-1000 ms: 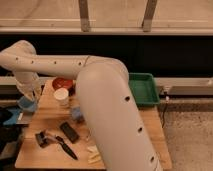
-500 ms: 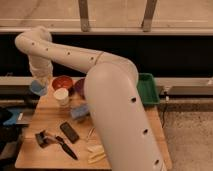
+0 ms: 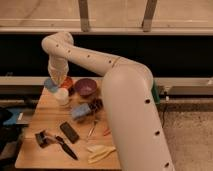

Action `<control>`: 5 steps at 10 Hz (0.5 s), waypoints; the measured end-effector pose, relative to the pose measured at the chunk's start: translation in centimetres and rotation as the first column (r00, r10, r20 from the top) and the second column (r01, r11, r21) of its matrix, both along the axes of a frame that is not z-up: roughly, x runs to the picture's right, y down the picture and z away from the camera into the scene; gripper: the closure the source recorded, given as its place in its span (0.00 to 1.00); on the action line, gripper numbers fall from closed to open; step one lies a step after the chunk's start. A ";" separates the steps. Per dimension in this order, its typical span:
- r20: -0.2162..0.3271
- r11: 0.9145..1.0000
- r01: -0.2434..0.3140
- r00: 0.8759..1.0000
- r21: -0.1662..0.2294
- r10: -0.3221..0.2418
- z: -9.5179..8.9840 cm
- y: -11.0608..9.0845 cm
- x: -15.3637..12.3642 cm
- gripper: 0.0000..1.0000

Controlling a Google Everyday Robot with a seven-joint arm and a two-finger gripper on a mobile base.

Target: Stack cups on top of each other

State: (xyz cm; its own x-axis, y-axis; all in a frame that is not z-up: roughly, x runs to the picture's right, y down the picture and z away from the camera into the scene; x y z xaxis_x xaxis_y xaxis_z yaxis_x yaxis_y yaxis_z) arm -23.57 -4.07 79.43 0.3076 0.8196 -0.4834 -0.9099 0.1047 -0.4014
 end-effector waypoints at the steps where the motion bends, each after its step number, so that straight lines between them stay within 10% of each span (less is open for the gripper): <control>1: -0.011 1.000 -0.012 1.000 -0.015 0.012 0.5 0.6 0.8 0.86; 5: -0.023 0.998 -0.042 0.999 -0.050 0.041 1.6 2.2 1.6 0.47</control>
State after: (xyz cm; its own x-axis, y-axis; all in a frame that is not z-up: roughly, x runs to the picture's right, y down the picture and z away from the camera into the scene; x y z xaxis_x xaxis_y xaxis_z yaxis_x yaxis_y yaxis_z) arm -21.92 -1.84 80.98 0.2625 0.8056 -0.5311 -0.9218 0.0466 -0.3850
